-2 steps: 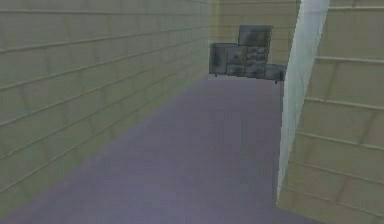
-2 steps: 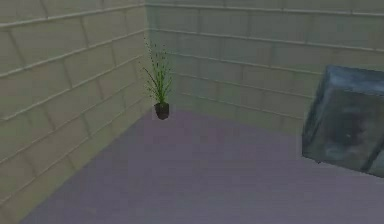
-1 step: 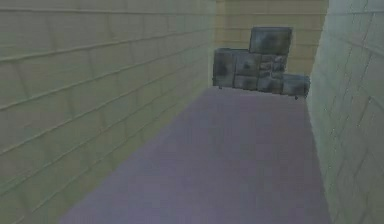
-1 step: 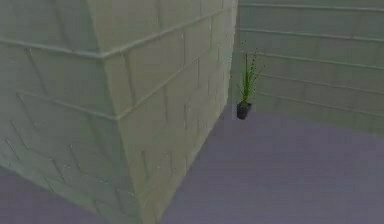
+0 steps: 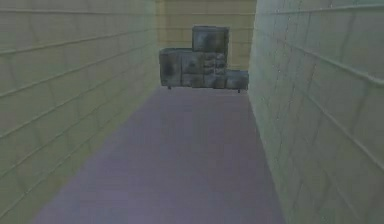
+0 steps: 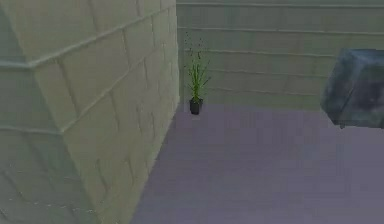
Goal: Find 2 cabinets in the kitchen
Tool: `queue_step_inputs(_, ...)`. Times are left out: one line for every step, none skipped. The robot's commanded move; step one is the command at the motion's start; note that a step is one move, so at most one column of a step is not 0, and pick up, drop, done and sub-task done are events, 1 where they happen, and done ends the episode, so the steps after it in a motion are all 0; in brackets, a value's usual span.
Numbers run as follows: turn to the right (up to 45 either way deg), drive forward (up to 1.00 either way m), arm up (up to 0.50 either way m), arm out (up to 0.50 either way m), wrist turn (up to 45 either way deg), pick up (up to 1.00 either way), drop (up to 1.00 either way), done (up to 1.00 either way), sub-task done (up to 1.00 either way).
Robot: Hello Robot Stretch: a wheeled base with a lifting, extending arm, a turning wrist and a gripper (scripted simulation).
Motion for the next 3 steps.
queue_step_inputs(0.0, 0.20, 0.00, 0.00, 0.0, 0.00, 0.00, 0.00, 0.00)
queue_step_inputs(6.0, 0.00, 0.00, 0.00, 0.0, 0.00, 0.00, 0.00, 0.00)
queue_step_inputs(0.0, 1.00, 0.00, 0.00, 0.0, 0.00, 0.00, 0.00, 0.00)
